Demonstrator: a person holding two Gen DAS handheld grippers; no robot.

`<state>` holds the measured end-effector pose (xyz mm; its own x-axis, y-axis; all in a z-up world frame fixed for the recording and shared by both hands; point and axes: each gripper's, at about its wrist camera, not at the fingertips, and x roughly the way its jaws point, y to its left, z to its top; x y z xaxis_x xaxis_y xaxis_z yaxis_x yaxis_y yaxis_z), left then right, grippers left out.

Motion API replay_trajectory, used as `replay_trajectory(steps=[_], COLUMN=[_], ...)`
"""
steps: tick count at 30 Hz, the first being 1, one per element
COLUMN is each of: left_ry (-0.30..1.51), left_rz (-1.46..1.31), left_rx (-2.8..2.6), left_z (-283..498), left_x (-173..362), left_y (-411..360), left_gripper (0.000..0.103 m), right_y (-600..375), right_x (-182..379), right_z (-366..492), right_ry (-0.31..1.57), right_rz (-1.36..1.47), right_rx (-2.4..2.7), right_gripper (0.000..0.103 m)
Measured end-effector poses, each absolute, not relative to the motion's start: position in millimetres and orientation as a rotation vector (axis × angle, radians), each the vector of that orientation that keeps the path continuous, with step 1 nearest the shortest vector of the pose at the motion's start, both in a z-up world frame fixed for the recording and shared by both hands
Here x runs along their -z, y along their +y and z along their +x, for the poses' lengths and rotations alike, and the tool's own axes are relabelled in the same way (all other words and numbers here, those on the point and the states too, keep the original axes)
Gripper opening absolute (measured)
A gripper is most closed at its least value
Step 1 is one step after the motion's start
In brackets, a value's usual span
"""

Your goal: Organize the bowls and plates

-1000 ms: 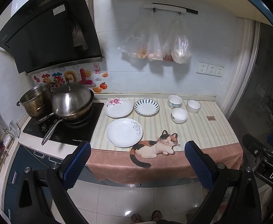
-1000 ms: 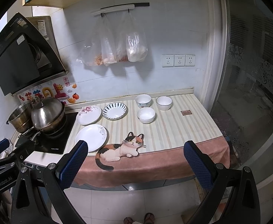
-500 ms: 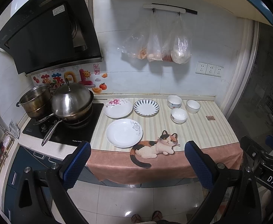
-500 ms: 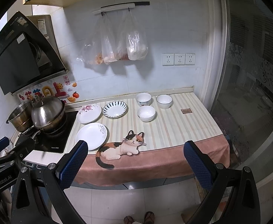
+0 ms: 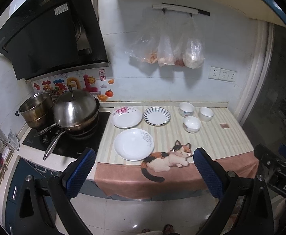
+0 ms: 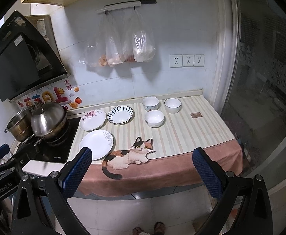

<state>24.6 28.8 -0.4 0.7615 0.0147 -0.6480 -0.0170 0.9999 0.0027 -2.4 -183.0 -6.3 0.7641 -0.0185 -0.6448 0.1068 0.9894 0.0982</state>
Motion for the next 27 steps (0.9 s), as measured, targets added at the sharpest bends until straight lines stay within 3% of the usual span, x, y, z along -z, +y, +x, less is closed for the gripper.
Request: replay_trajectory(steps=[5,9,27], left_ry=[0.713,0.79,1.245], left_rz=[0.0,0.008,-0.178], left_rx=[-0.072,-0.141,-0.239], left_z=[58.6,103.6,319.7], left_x=[32.3,72.3,293.3], left_y=[54.1,79.9,163.1], left_gripper=[0.103,0.103,0.099], right_y=[-167.9,-156.3,-95.7], right_x=[34.3,78.6,333.5], right_z=[31.3,76.8,380.3], right_ry=[0.696,0.798,1.23], right_rz=[0.143,0.157,0.168], right_rx=[0.008,-0.038,-0.323], right_gripper=[0.103,0.103,0.1])
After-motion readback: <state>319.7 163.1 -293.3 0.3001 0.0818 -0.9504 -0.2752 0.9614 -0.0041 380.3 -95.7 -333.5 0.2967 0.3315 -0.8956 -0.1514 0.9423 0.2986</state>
